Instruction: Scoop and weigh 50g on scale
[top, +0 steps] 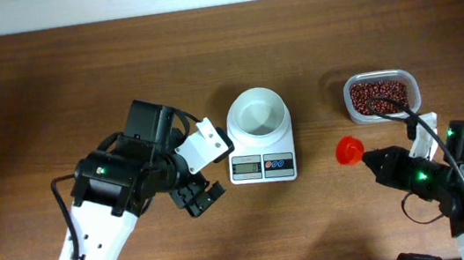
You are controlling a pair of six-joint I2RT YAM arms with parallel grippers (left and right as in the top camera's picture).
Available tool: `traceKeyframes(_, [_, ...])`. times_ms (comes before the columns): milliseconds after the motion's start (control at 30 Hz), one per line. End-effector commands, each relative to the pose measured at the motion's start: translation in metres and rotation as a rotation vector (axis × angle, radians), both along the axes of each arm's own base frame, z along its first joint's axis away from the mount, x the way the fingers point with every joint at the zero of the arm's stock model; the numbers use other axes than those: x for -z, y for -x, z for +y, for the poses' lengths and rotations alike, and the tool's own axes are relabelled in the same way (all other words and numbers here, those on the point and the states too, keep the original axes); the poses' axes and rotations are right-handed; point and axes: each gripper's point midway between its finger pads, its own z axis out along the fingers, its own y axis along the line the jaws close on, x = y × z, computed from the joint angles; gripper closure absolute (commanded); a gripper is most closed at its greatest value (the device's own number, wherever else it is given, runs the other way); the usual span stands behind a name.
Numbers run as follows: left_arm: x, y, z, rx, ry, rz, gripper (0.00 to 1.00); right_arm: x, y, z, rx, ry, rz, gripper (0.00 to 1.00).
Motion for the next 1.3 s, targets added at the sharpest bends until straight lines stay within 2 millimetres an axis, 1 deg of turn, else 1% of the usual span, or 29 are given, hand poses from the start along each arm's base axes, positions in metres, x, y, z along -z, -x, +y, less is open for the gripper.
traceKeyframes(0, [-0.006,-0.003,0.001,0.009,-0.002,-0.027,0.01,-0.004,-0.002,-0.003,0.010,0.013,-0.013,0.96])
traceKeyframes(100, [-0.006,-0.003,0.001,0.010,-0.002,-0.027,0.01,-0.007,-0.001,0.003,-0.012,-0.018,-0.020,0.96])
traceKeyframes(400, [-0.006,-0.003,0.001,0.010,-0.002,-0.027,0.01,-0.007,-0.001,0.003,-0.012,-0.017,-0.018,0.96])
traceKeyframes(533, [-0.006,-0.004,0.001,0.009,-0.001,-0.029,0.01,-0.005,0.003,0.003,-0.011,-0.021,0.000,0.96])
traceKeyframes(633, [-0.008,-0.007,0.000,0.007,0.004,-0.041,0.01,-0.005,0.003,0.004,-0.012,-0.022,0.003,0.96])
traceKeyframes(667, [-0.008,-0.008,0.002,-0.002,0.006,-0.044,0.01,-0.004,0.003,0.004,-0.011,-0.023,0.004,0.96])
traceKeyframes(733, [-0.010,-0.018,0.014,-0.066,0.024,-0.044,0.01,-0.004,0.003,0.004,-0.011,-0.022,0.004,0.96])
traceKeyframes(800, [-0.014,-0.021,0.020,-0.090,0.092,-0.025,0.01,-0.005,0.003,0.004,-0.011,-0.022,0.003,0.96])
traceKeyframes(867, [-0.013,-0.015,0.020,-0.033,0.091,-0.025,0.01,-0.005,0.003,0.004,-0.011,-0.022,0.003,0.96])
traceKeyframes(967, [-0.013,-0.014,0.020,-0.031,0.093,-0.021,0.01,-0.005,0.003,0.004,-0.011,-0.022,0.003,0.96])
traceKeyframes(1100, [-0.010,-0.006,0.021,0.033,0.068,-0.017,0.01,-0.005,0.003,0.004,-0.011,-0.022,0.003,0.96])
traceKeyframes(1267, [-0.010,-0.006,0.022,0.034,0.065,-0.019,0.01,-0.005,0.003,0.004,-0.011,-0.022,0.003,0.96])
